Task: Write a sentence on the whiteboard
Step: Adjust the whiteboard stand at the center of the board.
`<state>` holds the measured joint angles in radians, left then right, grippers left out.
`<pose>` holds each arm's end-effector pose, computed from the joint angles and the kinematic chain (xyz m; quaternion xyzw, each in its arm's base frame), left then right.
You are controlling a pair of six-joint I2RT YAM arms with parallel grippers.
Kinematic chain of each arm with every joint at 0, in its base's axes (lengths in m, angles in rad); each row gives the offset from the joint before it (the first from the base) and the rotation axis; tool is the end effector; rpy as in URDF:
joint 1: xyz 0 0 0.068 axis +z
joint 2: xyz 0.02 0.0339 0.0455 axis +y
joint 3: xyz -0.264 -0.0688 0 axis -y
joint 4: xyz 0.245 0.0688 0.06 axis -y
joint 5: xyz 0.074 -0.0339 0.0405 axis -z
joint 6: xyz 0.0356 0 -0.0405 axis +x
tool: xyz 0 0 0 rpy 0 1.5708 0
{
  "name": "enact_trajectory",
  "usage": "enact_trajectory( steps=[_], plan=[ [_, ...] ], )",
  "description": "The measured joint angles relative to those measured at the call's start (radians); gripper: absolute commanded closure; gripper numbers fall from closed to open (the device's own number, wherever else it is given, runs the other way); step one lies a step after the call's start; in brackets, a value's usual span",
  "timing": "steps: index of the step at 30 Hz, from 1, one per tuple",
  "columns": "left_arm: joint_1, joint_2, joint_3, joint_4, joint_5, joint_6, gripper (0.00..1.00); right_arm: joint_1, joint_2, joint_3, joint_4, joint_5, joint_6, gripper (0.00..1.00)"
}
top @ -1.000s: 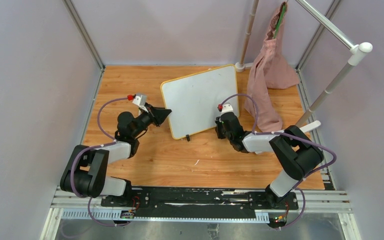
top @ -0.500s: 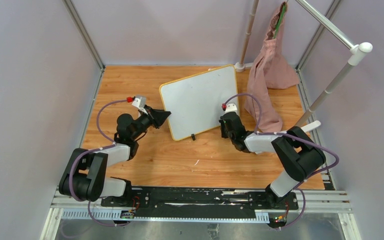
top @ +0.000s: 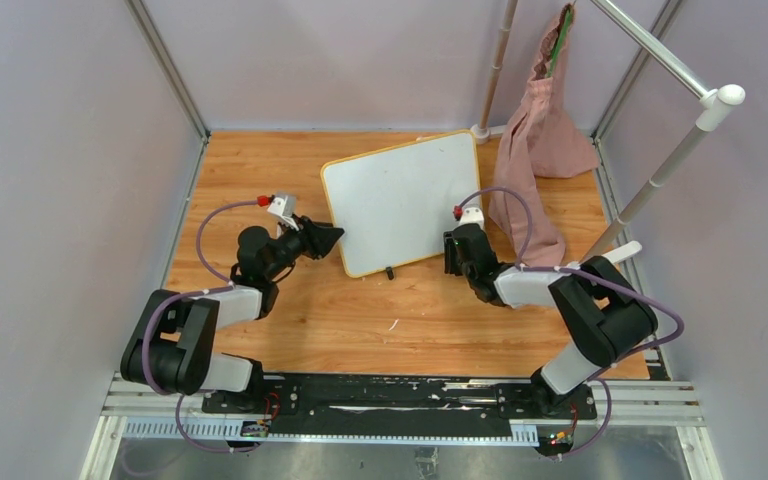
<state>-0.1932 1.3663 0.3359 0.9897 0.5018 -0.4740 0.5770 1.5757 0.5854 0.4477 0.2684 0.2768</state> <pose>0.2411 -0.0646 0.1885 0.0725 0.7160 -0.3889 0.5753 0.2554 0.1550 0.1496 -0.0640 0.8630 0.0957 0.4918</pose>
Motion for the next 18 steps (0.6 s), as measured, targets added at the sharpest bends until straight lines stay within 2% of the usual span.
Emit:
enact_trajectory(
  steps=[5, 11, 12, 13, 18],
  plan=[
    [-0.004, -0.001, 0.000, -0.023, -0.014, 0.016, 0.43, -0.008, -0.031, -0.008, -0.016, 0.012, 0.015, 0.41],
    [-0.006, -0.072, -0.006, -0.086, -0.078, 0.041, 0.22, -0.008, -0.129, -0.016, -0.064, 0.013, 0.023, 0.33],
    [-0.006, -0.098, -0.008, -0.103, -0.092, 0.051, 0.08, -0.008, -0.152, -0.016, -0.071, 0.013, 0.023, 0.32],
    [-0.006, -0.134, -0.009, -0.127, -0.117, 0.059, 0.01, -0.008, -0.177, -0.016, -0.079, 0.013, 0.023, 0.31],
    [-0.006, -0.325, -0.010, -0.257, -0.223, 0.113, 0.00, 0.003, -0.290, -0.016, -0.135, 0.007, 0.026, 0.30]
  ],
)
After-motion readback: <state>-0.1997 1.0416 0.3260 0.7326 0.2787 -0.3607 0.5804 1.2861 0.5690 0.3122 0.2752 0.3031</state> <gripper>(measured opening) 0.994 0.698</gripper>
